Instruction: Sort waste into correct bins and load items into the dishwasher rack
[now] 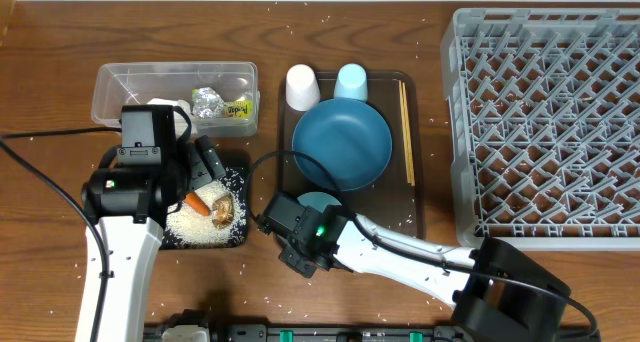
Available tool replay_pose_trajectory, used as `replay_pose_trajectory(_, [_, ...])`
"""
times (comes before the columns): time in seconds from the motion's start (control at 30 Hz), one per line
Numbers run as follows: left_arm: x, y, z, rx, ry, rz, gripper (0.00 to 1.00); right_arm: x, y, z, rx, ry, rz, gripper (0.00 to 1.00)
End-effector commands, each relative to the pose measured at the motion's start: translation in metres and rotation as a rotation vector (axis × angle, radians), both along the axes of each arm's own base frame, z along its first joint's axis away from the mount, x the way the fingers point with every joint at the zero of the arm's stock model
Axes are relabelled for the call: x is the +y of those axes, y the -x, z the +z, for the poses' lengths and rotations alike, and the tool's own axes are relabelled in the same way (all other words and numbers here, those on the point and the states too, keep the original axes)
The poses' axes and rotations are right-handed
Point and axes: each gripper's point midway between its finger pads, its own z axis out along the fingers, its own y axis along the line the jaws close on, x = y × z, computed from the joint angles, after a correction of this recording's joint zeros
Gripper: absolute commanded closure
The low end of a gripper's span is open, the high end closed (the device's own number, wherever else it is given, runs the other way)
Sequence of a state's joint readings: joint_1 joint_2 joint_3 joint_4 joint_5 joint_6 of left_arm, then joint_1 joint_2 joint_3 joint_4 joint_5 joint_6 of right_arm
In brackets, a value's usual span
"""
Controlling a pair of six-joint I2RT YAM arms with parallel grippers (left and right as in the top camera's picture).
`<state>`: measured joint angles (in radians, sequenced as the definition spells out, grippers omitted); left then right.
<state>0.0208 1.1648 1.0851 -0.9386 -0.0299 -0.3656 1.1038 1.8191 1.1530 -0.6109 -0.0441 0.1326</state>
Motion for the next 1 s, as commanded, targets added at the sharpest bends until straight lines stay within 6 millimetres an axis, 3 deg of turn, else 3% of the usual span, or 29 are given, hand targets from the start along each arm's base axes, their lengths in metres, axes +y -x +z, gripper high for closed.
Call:
replay_pose_trajectory(0.0, [0.002,0.001,-0.002,0.009,-0.010,0.001,0.02,0.005,0.005,0.009,0.025,-0.016,0.000,0.99])
replay_pose_trajectory(0.3, [0.002,0.001,-0.002,0.009,-0.010,0.001,0.02,0.001,-0.028,0.083,-0.048,-0.099,-0.104,0.99])
replay_pose_trajectory(0.43, [0.002,0.001,-0.002,0.009,-0.010,0.001,0.02,-0.015,-0.045,0.121,-0.090,-0.171,-0.160,0.99])
replay_pose_trajectory(0.53, [0.002,0.001,-0.002,0.009,-0.010,0.001,0.02,-0.042,-0.062,0.153,-0.130,-0.225,-0.236,0.99])
replay_pose_trajectory(0.7, [0.002,0.001,-0.002,0.009,-0.010,0.001,0.02,-0.106,-0.097,0.198,-0.208,-0.290,-0.419,0.99])
replay_pose_trajectory(0.87, [0.002,0.001,-0.002,0.009,-0.010,0.001,0.02,-0.180,-0.125,0.229,-0.272,-0.348,-0.588,0.99])
replay_pose_trajectory(0.97, [0.002,0.001,-0.002,0.009,-0.010,0.001,0.02,-0.213,-0.134,0.241,-0.259,-0.424,-0.637,0.99])
